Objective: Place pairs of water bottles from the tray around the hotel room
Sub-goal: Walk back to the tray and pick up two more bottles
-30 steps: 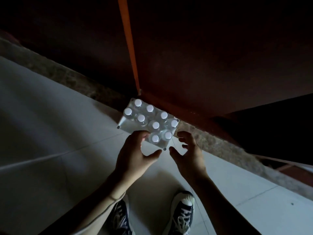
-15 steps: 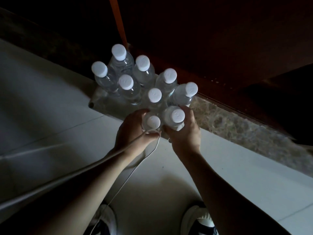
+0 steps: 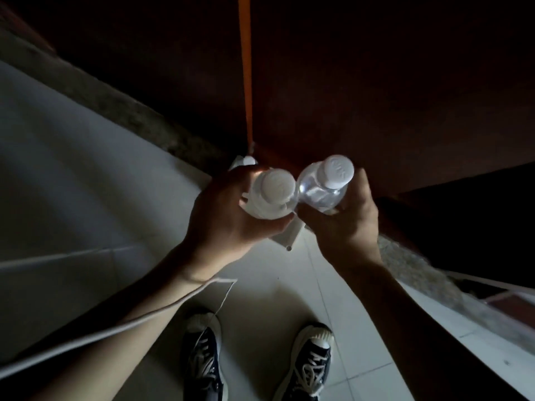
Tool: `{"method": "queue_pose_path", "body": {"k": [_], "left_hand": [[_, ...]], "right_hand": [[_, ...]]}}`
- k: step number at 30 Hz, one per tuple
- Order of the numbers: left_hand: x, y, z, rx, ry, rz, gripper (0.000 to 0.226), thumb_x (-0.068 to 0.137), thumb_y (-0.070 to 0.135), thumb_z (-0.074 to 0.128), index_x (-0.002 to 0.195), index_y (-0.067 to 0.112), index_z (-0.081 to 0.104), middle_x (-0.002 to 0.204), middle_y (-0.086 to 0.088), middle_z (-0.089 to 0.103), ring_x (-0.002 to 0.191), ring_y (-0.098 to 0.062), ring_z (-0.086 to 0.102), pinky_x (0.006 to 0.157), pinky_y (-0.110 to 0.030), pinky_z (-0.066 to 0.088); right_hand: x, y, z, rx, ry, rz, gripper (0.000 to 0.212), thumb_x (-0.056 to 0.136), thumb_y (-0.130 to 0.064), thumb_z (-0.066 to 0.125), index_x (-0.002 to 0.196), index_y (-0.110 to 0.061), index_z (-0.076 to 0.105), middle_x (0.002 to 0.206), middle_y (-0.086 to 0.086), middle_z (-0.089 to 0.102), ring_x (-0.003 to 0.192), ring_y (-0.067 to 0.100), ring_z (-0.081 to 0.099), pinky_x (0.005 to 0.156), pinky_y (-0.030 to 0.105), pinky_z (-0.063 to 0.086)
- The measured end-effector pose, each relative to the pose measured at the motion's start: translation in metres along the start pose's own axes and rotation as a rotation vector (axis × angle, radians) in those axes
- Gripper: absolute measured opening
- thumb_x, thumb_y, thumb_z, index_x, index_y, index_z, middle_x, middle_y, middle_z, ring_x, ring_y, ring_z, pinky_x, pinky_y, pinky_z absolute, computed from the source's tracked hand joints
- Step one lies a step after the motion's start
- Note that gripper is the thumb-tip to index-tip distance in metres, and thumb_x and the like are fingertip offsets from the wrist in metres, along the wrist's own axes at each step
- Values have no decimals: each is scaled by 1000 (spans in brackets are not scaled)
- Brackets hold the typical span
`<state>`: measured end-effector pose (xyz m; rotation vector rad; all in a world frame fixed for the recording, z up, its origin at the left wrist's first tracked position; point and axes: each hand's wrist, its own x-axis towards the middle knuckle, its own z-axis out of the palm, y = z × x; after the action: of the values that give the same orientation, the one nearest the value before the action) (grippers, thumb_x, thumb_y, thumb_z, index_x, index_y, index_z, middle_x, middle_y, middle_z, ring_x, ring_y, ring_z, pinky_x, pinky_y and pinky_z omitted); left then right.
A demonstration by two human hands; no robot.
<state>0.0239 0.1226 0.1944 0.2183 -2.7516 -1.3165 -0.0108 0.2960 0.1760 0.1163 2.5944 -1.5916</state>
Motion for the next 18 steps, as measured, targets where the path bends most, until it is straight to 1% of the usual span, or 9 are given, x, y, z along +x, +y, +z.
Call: {"method": "queue_pose_path", "body": {"k": [2,4,6,8,9,11,12,14,18], "left_hand": [[18,67,-58,-55,14,-13,55,59,54,83,105,25,70,92,18,73,89,7,68,71,-7,49],[36,137,-118,-101,42,27,48,58,46,86,97,25,68,82,24,68,85,20,62,68,-2,45],[50,210,-181,-144,69,68,44,59,36,89,94,20,68,80,20,70,84,15,65,67,-5,47],[60,281,-242,-216,74,121,46,61,36,87,98,18,67,82,9,73,83,-2,70,67,-17,53],[62,315,-270,-266,78,157,47,62,38,85,100,19,66,85,7,74,83,-6,72,66,-19,55],[66,382,-324,-361,120,225,50,61,40,81,106,26,63,96,10,74,87,-5,72,69,-17,55],[66,415,-350,-418,150,259,51,60,40,80,106,29,62,98,12,74,89,-5,72,72,-18,56],[60,474,-395,-519,190,324,48,59,38,79,104,34,62,97,13,75,91,-6,72,75,-20,56],[43,579,-469,-653,256,464,41,65,30,76,103,24,64,92,8,76,89,-10,74,73,-20,55]], "right_hand": [[9,-84,-39,62,-25,-51,52,57,-37,84,97,-28,53,99,6,66,92,29,67,74,50,55],[14,-172,-78,129,-63,-77,50,59,-30,85,96,-42,54,104,4,66,97,28,67,77,51,57],[14,-266,-119,200,-92,-137,55,61,-24,85,95,-53,53,106,1,67,98,24,68,79,50,58],[10,-352,-162,327,-140,-256,53,61,-15,86,98,-38,56,105,10,66,93,30,69,73,54,58],[5,-394,-183,403,-170,-303,52,62,-5,85,100,-25,55,101,12,67,88,29,70,69,49,59],[-4,-475,-224,569,-239,-376,52,63,12,79,101,-9,50,89,3,68,79,18,70,64,30,57],[-10,-514,-242,609,-260,-422,51,65,14,77,103,-6,50,88,1,68,78,15,69,65,25,55],[-24,-584,-274,617,-271,-523,51,66,8,77,107,-6,51,90,0,68,83,16,68,71,26,55],[-56,-697,-327,636,-209,-645,51,72,6,71,118,-2,51,92,-3,68,87,16,68,75,30,57]]}}
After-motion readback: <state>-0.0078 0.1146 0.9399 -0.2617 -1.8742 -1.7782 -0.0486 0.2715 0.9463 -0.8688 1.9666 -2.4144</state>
